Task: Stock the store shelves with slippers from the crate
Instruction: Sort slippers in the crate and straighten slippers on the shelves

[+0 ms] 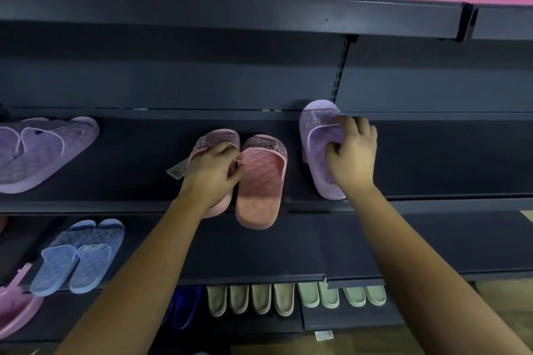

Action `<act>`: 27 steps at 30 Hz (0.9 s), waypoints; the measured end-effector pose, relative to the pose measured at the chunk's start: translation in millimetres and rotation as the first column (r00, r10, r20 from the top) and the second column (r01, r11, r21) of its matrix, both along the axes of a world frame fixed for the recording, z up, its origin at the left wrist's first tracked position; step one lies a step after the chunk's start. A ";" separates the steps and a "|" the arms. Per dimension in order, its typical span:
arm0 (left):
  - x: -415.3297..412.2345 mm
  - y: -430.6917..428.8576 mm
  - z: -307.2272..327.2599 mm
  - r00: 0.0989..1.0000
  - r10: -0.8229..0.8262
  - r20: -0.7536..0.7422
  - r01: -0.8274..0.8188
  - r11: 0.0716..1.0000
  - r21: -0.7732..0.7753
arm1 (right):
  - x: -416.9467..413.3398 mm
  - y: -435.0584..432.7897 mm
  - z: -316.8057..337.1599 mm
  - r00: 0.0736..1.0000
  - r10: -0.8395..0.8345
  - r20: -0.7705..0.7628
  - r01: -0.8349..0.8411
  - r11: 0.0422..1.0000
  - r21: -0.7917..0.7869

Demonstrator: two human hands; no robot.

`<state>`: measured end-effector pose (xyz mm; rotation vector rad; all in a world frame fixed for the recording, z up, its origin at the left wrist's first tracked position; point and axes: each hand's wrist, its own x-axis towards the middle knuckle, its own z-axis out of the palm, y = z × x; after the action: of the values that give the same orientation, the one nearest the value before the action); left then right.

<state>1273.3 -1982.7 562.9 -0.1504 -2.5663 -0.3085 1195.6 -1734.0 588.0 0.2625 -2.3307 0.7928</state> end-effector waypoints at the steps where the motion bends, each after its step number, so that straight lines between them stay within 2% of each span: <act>1: 0.8 -0.5 0.1 1.000 0.012 -0.001 -0.012 1.000 0.005 | 3.6 -4.9 1.8 0.998 0.058 -0.027 -0.058 0.998 -0.017; 3: 2.9 -2.2 -0.4 0.999 0.037 -0.015 -0.036 0.999 0.028 | 13.1 -17.9 4.5 0.984 0.168 -0.065 -0.171 0.984 -0.047; 5: 5.7 -4.9 -1.7 0.996 0.067 -0.067 -0.063 0.997 0.053 | 23.7 -32.7 4.7 0.958 0.283 -0.038 -0.284 0.957 -0.061; 7: 8.8 -8.9 -5.4 0.981 0.139 -0.135 -0.133 0.990 0.052 | 30.6 -46.7 -0.5 0.925 0.377 0.050 -0.376 0.926 -0.023; 9: 12.8 -13.4 -8.9 0.959 0.248 -0.139 -0.245 0.969 0.034 | 35.1 -58.1 -8.7 0.917 0.365 0.164 -0.381 0.921 0.081; 11: 18.4 -16.4 -11.3 0.936 0.350 -0.042 -0.350 0.937 0.024 | 38.0 -65.0 -17.7 0.922 0.266 0.280 -0.329 0.920 0.212; 14: 29.0 -15.5 -9.5 0.877 0.428 0.216 -0.460 0.879 0.126 | 41.2 -70.6 -27.4 0.907 0.160 0.389 -0.294 0.903 0.314; 16: 32.8 -11.7 -5.8 0.861 0.391 0.326 -0.466 0.863 0.195 | 39.7 -73.5 -31.2 0.896 0.159 0.414 -0.296 0.910 0.291; 19: 31.6 -8.1 -1.8 0.879 0.301 0.371 -0.426 0.846 0.322 | 34.9 -79.1 -33.3 0.860 0.197 0.472 -0.321 0.926 0.199; 27: 34.1 -46.6 -17.2 0.911 0.355 0.212 -0.413 0.797 0.441 | 25.9 -115.9 -25.3 0.791 0.287 0.541 -0.355 0.935 0.022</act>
<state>1307.4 -2029.3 545.7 0.5871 -2.4693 -0.7961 1221.4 -1849.9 562.7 0.5710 -2.9155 0.9837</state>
